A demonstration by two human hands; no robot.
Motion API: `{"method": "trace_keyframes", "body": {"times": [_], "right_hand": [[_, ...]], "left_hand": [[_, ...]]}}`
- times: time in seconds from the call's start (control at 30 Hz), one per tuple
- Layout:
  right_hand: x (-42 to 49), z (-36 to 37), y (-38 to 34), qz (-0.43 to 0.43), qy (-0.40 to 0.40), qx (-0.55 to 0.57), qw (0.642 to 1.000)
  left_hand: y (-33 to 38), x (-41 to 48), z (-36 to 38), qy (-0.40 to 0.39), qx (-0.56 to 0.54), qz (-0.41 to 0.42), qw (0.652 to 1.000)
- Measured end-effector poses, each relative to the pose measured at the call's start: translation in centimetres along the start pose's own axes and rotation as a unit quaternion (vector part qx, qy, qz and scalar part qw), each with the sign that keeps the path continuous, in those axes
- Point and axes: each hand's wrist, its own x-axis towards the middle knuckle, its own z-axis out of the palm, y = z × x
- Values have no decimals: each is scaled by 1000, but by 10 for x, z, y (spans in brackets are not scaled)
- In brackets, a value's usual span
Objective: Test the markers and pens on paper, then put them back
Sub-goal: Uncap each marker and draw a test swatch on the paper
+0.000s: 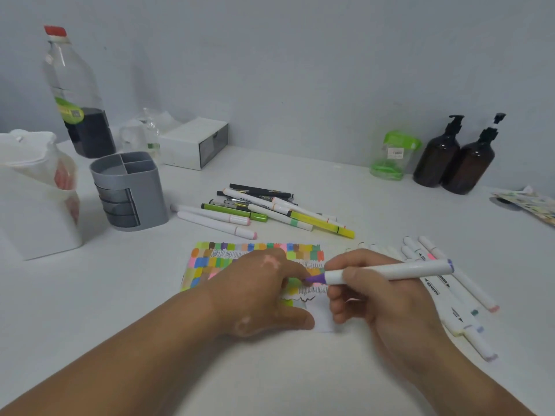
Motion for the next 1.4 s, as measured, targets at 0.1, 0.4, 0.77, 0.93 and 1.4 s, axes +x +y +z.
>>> {"method": "trace_keyframes", "body": {"times": [0.1, 0.4, 0.77, 0.93, 1.4], "right_hand": [[-2, 4, 4, 14, 2, -147, 989], [0, 4, 7, 28, 7, -249, 968], [1, 5, 8, 30, 2, -283, 959], [1, 4, 9, 31, 0, -283, 959], [2, 3, 8, 34, 4, -280, 959]], "left_hand": [[-6, -2, -4, -10, -3, -13, 1000], [-11, -1, -5, -17, 2, -22, 1000], [-11, -1, -5, -16, 6, -19, 1000], [-10, -1, -5, -13, 4, -20, 1000], [-11, -1, -5, -12, 6, -22, 1000]]}}
